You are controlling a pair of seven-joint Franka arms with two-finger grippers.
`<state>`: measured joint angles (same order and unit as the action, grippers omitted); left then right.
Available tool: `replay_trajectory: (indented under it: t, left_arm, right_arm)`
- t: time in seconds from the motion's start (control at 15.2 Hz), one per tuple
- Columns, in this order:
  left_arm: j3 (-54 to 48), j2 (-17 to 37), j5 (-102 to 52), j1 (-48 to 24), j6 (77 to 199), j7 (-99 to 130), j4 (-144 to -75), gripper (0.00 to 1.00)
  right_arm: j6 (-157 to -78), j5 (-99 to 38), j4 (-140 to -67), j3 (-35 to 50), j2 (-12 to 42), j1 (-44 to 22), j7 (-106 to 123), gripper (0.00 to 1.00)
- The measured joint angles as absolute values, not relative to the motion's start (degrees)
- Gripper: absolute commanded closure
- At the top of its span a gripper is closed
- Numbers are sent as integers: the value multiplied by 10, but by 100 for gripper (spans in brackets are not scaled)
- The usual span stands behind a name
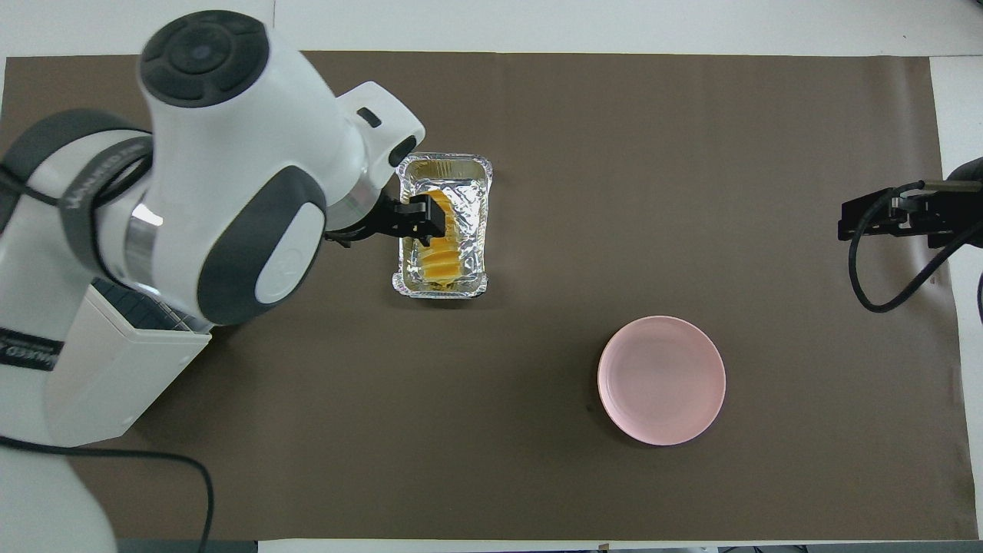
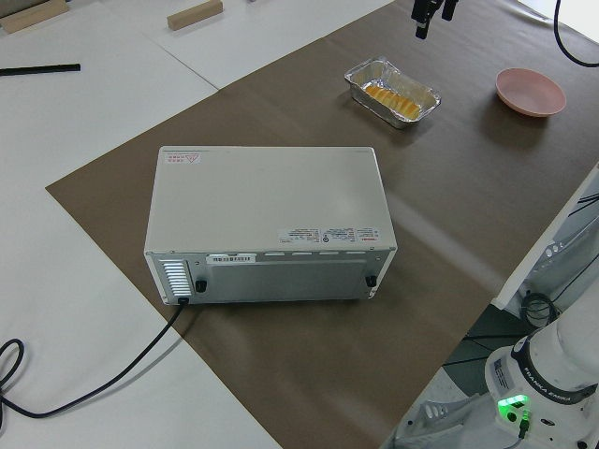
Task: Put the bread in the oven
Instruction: 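Reach the left gripper to the foil tray and grasp its rim, then lift the foil tray with the left gripper and carry it into the oven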
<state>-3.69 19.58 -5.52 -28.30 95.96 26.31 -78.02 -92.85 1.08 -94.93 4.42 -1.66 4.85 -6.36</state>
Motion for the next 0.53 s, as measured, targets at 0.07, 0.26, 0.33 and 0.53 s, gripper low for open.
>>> replay_trajectory:
  t: [0.07, 0.26, 0.33, 0.53]
  left_arm:
    - [-37, 228, -55, -298, 987, 278, -764, 0]
    - [-35, 290, -55, -329, 1036, 306, -756, 0]
    - [-32, 307, -55, -338, 1047, 312, -754, 0]
    - [-26, 343, -54, -354, 1077, 318, -752, 0]
  right_arm:
    - [-928, 11, -949, 44, -17, 49, -64, 0]
    - [-928, 11, -949, 44, -18, 49, -64, 0]
    - [-928, 11, -949, 44, -18, 49, -64, 0]
    - [-928, 11, -949, 44, -18, 49, -64, 0]
